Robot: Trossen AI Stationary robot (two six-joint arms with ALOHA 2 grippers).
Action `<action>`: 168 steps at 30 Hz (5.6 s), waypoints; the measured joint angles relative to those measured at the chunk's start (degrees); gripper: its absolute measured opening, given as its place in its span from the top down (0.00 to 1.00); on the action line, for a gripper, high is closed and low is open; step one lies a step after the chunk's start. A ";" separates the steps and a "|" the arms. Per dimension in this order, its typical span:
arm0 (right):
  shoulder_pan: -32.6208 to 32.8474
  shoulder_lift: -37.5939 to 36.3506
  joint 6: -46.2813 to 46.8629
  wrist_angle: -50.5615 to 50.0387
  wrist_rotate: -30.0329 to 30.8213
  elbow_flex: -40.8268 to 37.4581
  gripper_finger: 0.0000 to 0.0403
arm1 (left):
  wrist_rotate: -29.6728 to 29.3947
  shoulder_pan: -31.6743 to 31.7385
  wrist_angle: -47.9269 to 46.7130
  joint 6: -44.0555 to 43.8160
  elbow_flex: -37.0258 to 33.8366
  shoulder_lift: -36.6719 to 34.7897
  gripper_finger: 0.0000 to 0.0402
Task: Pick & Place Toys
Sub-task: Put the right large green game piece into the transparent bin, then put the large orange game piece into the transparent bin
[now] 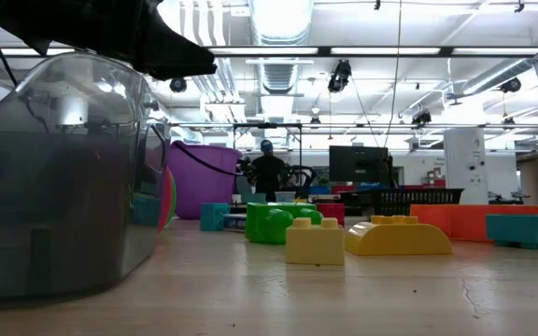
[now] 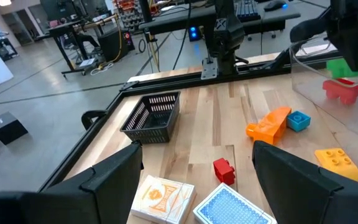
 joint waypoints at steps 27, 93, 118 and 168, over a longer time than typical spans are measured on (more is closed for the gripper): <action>-3.68 -0.82 -1.21 -9.22 19.85 6.43 0.26 | -0.66 0.04 -0.09 -1.09 0.00 0.00 0.25; -38.51 10.87 -26.97 2.94 -13.23 -2.45 0.26 | -2.61 0.00 -2.23 -1.46 -0.02 0.00 0.25; -41.96 17.40 -35.99 3.27 -14.91 -1.48 0.50 | -3.46 0.09 -2.78 -1.53 -0.02 0.00 0.25; -2.75 -10.06 -1.88 6.21 -2.31 -10.32 0.68 | -3.44 0.04 -3.17 -3.26 -0.02 0.00 0.25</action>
